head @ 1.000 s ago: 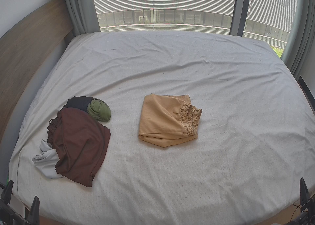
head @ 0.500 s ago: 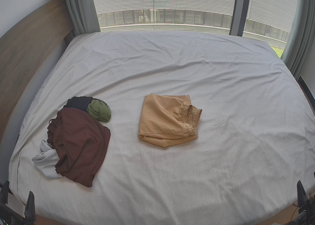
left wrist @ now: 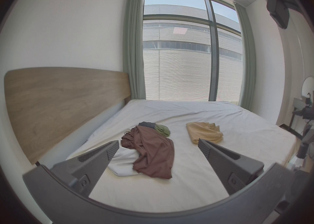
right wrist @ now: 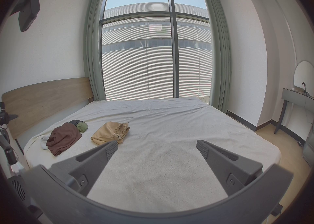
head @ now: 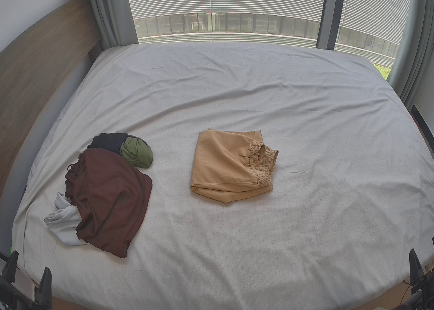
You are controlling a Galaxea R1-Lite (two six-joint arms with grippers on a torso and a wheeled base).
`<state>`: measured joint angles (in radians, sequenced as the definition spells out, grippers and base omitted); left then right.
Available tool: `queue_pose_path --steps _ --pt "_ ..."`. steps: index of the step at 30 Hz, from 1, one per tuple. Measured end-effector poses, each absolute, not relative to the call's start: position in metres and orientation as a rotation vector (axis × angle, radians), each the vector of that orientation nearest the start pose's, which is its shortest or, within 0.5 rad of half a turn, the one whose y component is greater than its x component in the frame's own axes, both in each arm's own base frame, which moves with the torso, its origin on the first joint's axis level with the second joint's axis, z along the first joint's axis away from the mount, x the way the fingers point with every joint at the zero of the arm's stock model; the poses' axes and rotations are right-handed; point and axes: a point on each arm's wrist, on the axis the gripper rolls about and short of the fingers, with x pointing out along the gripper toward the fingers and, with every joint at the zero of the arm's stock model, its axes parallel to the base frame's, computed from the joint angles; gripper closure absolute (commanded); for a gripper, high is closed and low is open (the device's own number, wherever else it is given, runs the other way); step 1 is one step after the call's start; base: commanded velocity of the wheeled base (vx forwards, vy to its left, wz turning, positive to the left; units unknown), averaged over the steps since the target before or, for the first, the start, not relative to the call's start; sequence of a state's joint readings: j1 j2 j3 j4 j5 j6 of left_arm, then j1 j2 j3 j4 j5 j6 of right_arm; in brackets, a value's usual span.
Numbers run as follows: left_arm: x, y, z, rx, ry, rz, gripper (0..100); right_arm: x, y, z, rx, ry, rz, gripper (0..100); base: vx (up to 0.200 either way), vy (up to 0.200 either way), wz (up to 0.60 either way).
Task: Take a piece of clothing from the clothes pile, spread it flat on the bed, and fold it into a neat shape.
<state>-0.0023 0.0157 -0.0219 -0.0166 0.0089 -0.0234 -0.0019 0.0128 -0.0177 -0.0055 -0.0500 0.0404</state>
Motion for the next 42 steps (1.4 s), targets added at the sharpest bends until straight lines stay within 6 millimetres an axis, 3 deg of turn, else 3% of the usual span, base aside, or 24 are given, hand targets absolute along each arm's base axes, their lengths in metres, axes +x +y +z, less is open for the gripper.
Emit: queue_pose_path --steps 9,17,24,42 --pt "-0.0230 0.0001 0.0857 -0.105 -0.050 -0.001 0 -0.0232 -0.0011 0.0812 0.042 -0.011 -0.052 0 0.000 0.000 0.00" --pt "-0.0241 0.0027 0.0777 -0.016 0.049 0.116 0 -0.0231 -0.0010 0.0811 0.035 -0.009 -0.049 0 0.000 0.000 0.00" --pt "-0.0230 0.0005 0.0818 -0.002 0.001 0.005 0 -0.0231 -0.0006 0.0811 0.018 -0.008 -0.030 0 0.000 0.000 0.00" --pt "-0.0229 0.0000 0.0807 0.004 -0.001 0.001 0 -0.0230 -0.0005 0.0809 0.012 -0.005 -0.023 0 0.000 0.000 0.00"
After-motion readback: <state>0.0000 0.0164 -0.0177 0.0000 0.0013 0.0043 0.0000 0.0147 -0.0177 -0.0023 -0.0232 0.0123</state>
